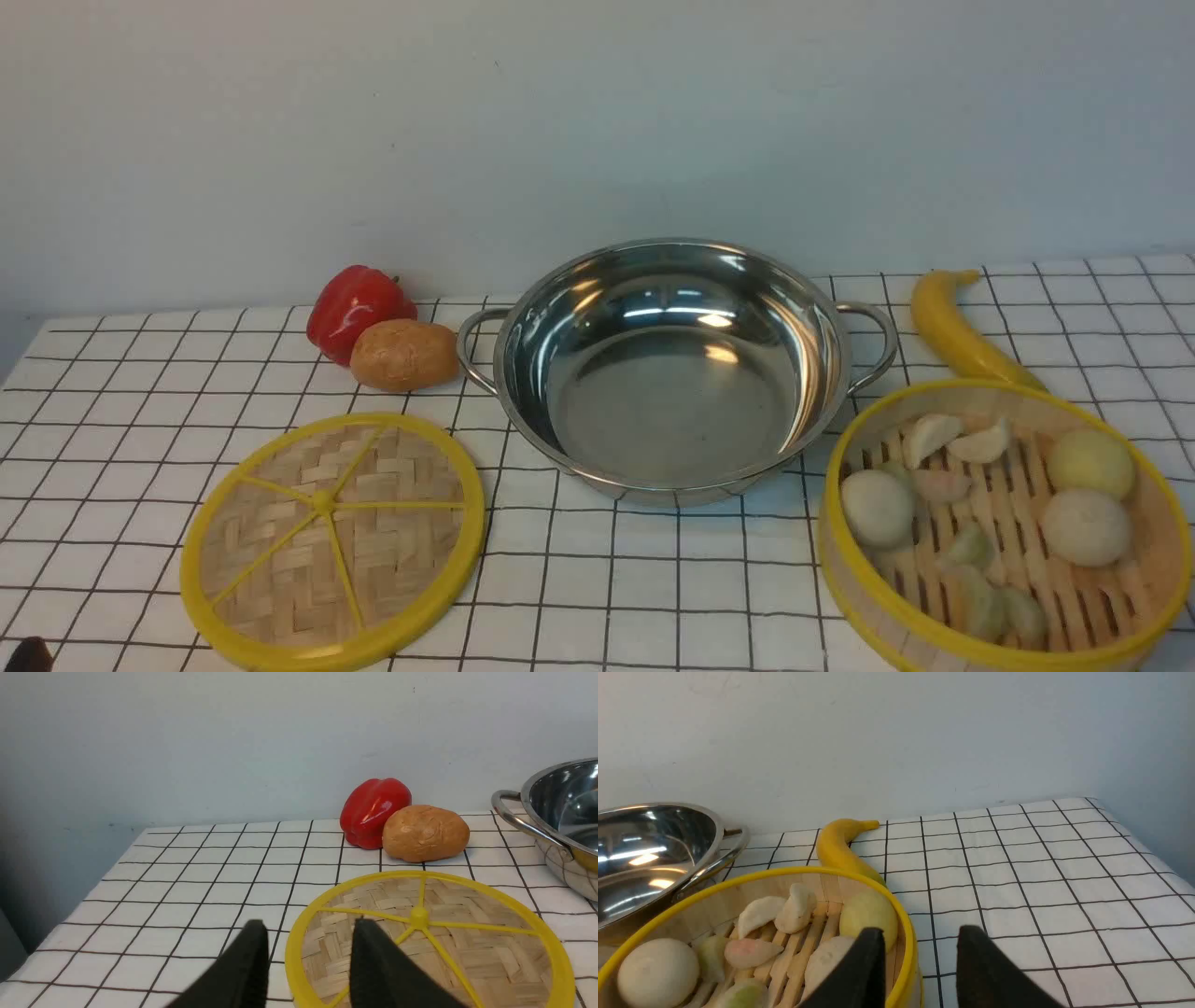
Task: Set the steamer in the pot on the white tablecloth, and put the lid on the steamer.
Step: 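Reach for and grasp the rim of the bamboo steamer holding the buns with the right gripper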
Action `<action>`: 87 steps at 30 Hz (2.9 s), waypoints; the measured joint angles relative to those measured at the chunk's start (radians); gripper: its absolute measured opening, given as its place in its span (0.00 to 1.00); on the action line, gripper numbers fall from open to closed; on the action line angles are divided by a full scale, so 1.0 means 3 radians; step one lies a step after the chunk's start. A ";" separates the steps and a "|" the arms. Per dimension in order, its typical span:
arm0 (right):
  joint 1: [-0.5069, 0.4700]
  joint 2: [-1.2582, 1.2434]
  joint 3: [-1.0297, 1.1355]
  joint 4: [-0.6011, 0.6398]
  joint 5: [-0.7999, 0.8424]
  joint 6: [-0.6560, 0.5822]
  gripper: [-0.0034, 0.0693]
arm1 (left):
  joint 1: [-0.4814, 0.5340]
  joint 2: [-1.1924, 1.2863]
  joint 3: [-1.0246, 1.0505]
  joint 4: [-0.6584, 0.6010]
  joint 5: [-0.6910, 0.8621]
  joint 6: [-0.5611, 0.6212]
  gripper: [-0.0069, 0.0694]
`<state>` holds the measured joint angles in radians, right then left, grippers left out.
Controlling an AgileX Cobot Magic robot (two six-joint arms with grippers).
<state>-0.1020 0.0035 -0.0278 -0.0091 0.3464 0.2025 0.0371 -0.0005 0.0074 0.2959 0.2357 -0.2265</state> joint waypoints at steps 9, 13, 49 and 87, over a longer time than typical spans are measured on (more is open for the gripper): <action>0.0000 0.0000 0.0000 0.0000 0.0000 0.0000 0.38 | 0.0000 0.0000 0.0000 0.0000 0.0000 0.0000 0.41; 0.0000 0.0000 0.0000 0.0000 0.0000 0.0000 0.38 | 0.0000 0.0000 0.0000 0.0000 0.0000 0.0000 0.41; 0.0000 0.0000 0.0000 0.1676 0.0072 0.0244 0.38 | 0.0000 0.0000 0.0000 -0.1733 -0.0227 -0.1103 0.41; 0.0000 0.0988 -0.1534 0.2357 0.0275 -0.0912 0.38 | 0.0000 0.1439 -0.1563 0.0002 0.0447 -0.0944 0.41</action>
<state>-0.1020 0.3000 -0.4881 0.6981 0.4288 -0.0710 0.0371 0.4311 -0.4615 0.2964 0.3697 -0.5097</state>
